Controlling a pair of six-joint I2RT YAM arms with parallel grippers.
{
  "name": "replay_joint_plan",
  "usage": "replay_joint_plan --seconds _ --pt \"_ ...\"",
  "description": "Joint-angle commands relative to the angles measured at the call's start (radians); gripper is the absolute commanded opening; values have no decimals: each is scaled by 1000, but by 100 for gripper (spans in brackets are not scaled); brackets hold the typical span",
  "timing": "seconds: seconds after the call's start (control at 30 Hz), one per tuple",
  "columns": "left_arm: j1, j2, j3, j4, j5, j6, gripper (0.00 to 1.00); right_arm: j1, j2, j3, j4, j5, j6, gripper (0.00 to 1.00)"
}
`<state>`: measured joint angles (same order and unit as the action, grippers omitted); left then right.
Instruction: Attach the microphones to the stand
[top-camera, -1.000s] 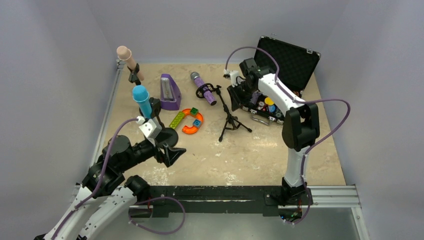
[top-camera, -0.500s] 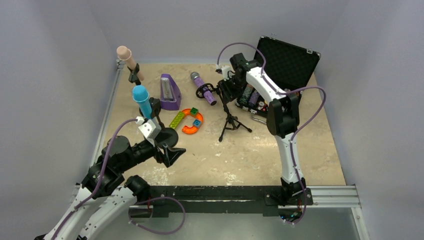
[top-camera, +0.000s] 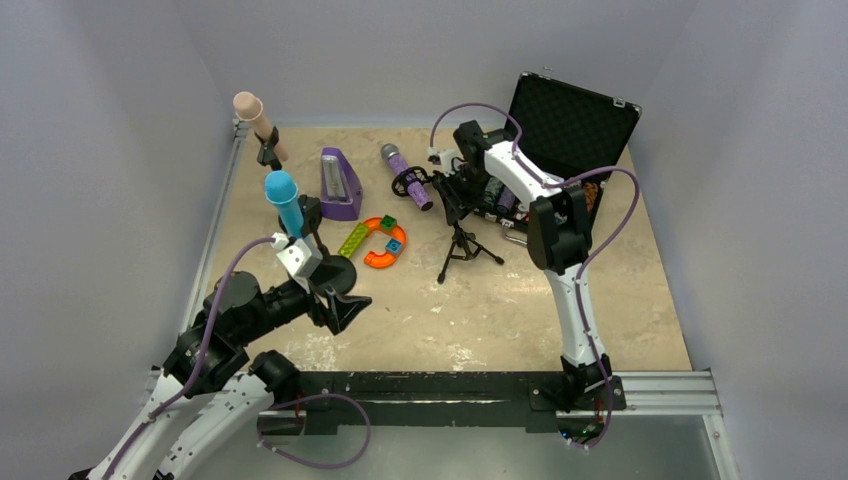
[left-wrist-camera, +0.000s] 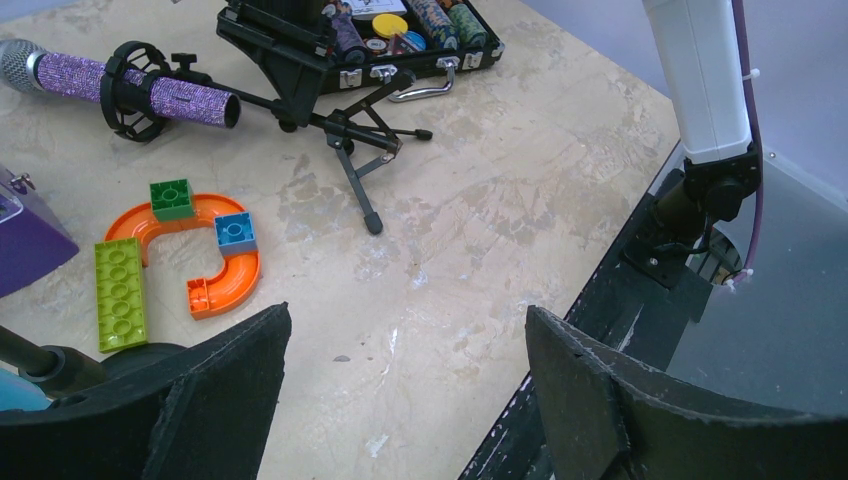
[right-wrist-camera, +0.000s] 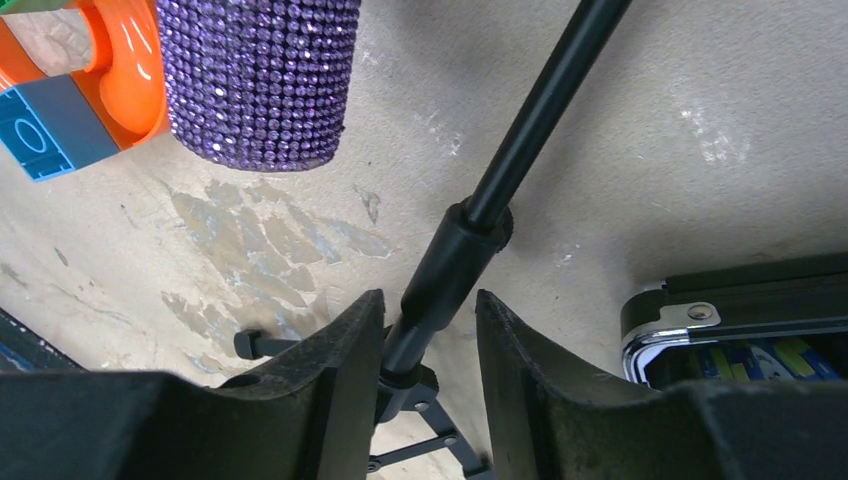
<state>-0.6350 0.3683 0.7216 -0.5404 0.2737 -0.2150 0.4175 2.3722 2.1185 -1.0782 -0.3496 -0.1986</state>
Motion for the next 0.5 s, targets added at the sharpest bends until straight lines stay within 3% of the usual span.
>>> replay_joint_plan --seconds 0.0,0.13,0.37,0.47 --pt "6 1 -9 31 0 26 90 10 5 -12 -4 34 0 41" --pt "5 1 -11 33 3 25 90 12 -5 -46 16 36 9 31" --pt "6 4 -12 34 8 22 90 12 20 -45 14 24 20 37" --pt "5 6 -14 37 11 20 90 12 23 -44 11 24 15 34"
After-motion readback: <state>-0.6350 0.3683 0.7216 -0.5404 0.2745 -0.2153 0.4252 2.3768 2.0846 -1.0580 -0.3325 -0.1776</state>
